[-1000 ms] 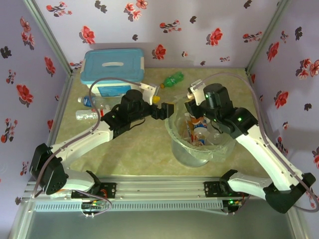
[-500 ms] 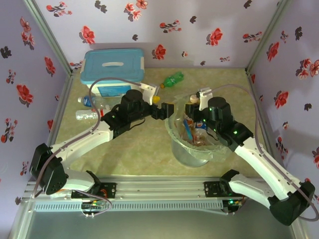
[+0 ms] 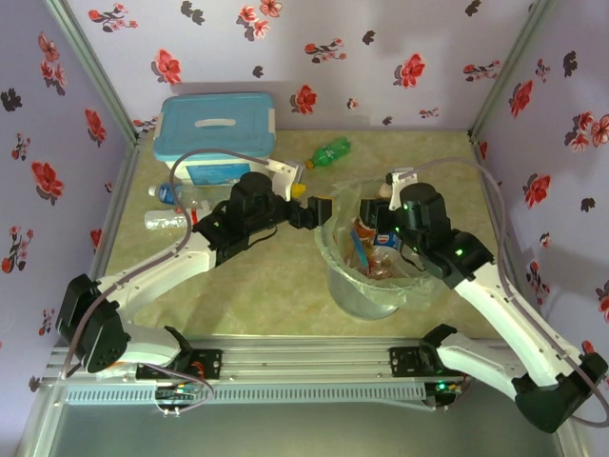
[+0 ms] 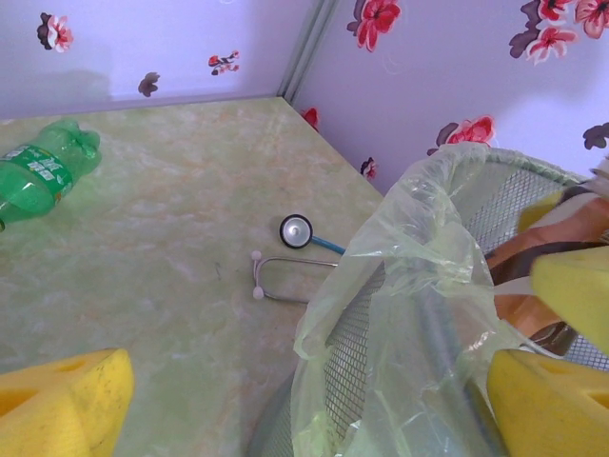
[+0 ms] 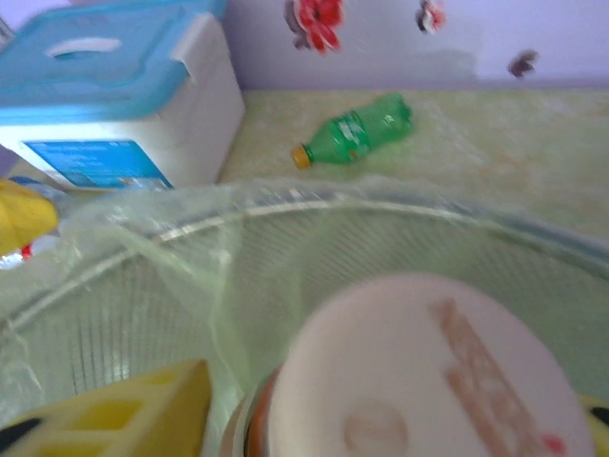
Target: Put the plastic bottles in the bin
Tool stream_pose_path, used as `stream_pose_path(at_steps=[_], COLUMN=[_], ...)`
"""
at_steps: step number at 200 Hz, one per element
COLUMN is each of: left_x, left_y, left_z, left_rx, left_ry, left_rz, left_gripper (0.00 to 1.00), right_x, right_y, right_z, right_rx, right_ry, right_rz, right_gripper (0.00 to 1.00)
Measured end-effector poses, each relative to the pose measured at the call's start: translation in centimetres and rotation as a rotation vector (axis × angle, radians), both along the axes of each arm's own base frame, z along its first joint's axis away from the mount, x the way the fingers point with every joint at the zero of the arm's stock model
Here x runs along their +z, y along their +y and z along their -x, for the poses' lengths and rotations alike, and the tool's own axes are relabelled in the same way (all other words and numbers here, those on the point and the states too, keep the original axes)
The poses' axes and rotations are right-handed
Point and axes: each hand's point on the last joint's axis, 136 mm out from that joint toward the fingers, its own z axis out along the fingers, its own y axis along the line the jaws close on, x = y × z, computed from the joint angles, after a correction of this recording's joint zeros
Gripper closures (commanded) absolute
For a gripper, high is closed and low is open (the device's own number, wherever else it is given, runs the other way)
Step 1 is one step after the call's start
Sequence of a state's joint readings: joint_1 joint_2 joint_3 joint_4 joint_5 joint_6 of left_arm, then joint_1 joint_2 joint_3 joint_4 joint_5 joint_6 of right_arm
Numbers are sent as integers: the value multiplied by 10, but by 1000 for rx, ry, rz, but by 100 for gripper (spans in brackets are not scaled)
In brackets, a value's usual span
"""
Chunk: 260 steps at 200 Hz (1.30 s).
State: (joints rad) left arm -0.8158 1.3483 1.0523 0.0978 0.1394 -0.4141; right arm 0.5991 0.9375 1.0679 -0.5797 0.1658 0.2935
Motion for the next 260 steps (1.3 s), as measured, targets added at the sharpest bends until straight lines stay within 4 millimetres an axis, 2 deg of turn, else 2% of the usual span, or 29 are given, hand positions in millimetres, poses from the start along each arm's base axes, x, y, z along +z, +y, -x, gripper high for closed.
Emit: stream_pose_path(at_steps=[14, 35, 54, 72, 87, 107, 146, 206, 241, 255, 260], left_x=[0, 0, 0, 0, 0, 0, -1, -4, -6, -6, -6], left_y=[1, 2, 2, 2, 2, 2, 4, 11, 11, 12, 12], left_z=[0, 0, 0, 0, 0, 0, 2, 4, 4, 4, 4], left_rx=[4, 6, 6, 6, 6, 6, 8, 26, 27, 29, 30], left_ry=[-2, -2, -3, -3, -4, -5, -11, -16, -13, -13, -12], left_rz=[0, -1, -1, 0, 1, 1, 12, 13, 8, 6, 6], left_gripper=[5, 5, 5, 5, 5, 5, 5, 5, 5, 5, 5], right_x=[12, 42, 68, 76, 73, 57, 22, 23, 25, 35, 40], right_y=[-10, -21, -29, -33, -33, -29, -39, -45, -55, -59, -60], right_z=[6, 12, 15, 13, 9, -2, -24, -36, -15, -5, -4], right_rx=[-16, -27, -37, -51, -51, -48, -99, -134, -140, -141, -141], right_ry=[9, -25, -68, -75, -65, -23, 61, 57, 80, 71, 61], right_rz=[31, 53, 78, 106, 139, 187, 234, 232, 226, 209, 199], right_gripper=[27, 29, 42, 55, 62, 67, 70, 71, 70, 64, 58])
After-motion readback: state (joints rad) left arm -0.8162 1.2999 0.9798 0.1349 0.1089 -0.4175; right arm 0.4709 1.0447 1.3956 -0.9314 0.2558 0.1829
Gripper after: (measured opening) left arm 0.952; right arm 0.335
